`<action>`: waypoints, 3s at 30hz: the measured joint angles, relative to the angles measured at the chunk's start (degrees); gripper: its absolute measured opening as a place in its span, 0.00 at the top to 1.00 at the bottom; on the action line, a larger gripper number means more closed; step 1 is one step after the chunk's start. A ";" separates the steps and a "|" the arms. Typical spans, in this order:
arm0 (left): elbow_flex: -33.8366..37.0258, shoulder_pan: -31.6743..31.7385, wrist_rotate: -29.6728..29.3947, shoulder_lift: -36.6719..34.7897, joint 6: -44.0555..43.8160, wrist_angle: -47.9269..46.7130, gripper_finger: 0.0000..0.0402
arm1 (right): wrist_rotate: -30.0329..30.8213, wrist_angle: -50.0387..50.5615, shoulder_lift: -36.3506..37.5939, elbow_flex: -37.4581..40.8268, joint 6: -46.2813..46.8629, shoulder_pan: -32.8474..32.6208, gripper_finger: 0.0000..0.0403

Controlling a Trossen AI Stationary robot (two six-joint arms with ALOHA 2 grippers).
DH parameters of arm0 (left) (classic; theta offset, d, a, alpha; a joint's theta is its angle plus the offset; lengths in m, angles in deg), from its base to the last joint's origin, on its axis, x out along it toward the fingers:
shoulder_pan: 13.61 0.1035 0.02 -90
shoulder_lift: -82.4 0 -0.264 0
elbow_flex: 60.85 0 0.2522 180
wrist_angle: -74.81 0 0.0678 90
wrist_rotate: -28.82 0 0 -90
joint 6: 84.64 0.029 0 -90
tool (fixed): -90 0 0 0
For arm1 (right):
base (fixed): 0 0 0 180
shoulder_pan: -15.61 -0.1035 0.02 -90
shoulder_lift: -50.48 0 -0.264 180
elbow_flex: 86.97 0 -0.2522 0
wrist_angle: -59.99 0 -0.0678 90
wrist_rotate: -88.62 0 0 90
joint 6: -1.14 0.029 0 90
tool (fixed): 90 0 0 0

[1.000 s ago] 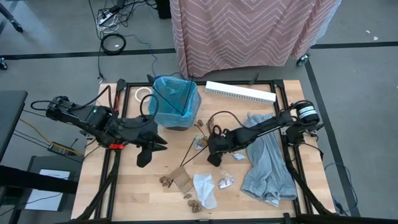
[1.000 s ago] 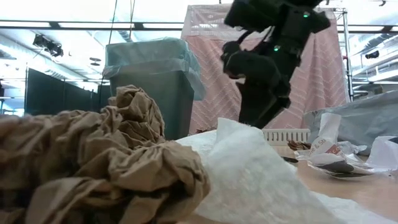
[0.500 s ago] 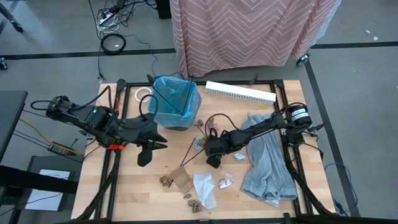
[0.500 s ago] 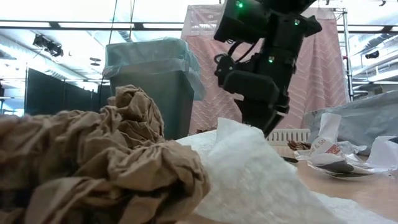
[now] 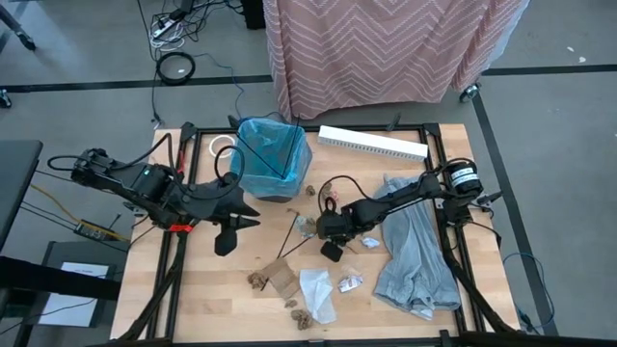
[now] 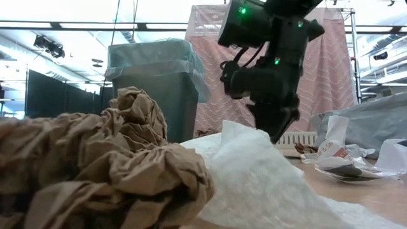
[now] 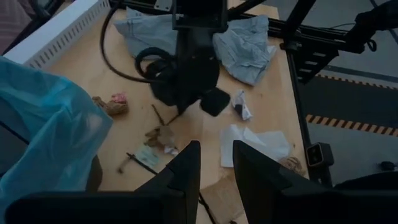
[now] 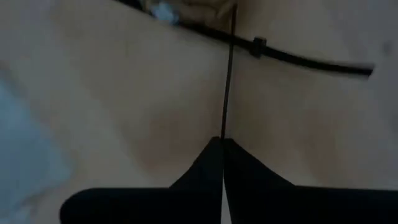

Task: Place trash/remove bag and relplace
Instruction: Put the black zip tie into the black trash bin

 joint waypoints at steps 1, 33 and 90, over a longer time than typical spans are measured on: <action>0.00 0.00 -0.10 -0.01 -0.10 -0.06 0.75 | -0.43 1.29 0.92 -0.40 0.73 -0.40 1.00; 0.02 0.00 -6.96 -0.91 -2.21 -8.17 0.75 | 31.75 48.58 16.89 -42.05 -2.27 1.92 1.00; 0.11 0.17 -32.95 -1.84 -24.71 -22.75 0.75 | 53.48 31.72 -16.08 -65.54 -97.94 11.96 1.00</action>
